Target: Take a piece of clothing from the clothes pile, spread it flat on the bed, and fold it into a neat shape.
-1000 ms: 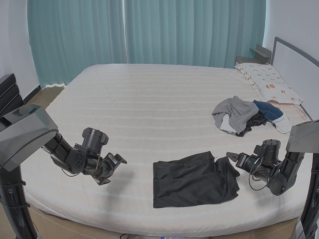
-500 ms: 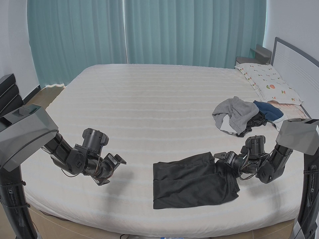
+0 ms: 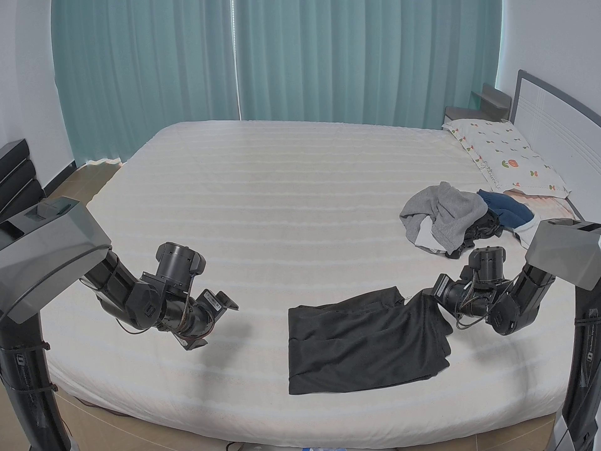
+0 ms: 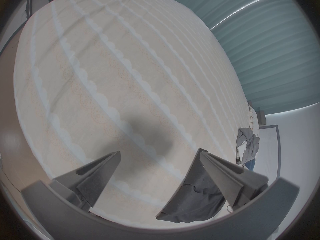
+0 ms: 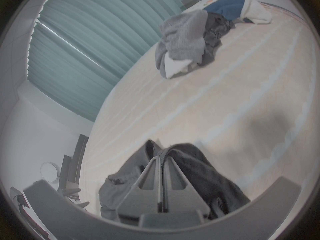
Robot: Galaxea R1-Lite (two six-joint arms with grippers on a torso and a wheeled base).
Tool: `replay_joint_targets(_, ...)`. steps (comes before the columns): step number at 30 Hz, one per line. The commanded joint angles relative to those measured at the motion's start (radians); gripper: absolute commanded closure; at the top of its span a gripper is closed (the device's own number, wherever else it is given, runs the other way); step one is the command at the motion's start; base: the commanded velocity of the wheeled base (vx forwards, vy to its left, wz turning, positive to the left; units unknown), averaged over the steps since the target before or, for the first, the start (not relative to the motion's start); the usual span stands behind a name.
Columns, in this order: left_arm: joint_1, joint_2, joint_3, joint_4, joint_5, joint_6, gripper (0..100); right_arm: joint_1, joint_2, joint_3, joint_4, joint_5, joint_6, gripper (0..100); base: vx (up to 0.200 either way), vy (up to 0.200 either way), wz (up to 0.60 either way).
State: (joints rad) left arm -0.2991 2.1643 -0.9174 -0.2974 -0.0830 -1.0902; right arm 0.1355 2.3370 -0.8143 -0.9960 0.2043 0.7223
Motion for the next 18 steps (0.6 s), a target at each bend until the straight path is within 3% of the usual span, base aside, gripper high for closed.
replay_joint_targets(1,0.000,0.002,-0.001,0.000,0.000,0.000,0,-0.016,-0.002,0.017,-0.081,-0.003,0.000,100,0.000,0.000,0.00)
replay_joint_targets(6,0.000,0.002,-0.001,0.000,0.000,0.000,0,-0.031,0.018,0.046,-0.182,0.001,-0.001,100,0.000,0.000,0.00)
replay_joint_targets(18,0.000,0.002,-0.001,0.000,0.000,0.000,0,-0.082,0.096,0.015,-0.207,0.043,-0.003,100,0.000,0.000,0.00)
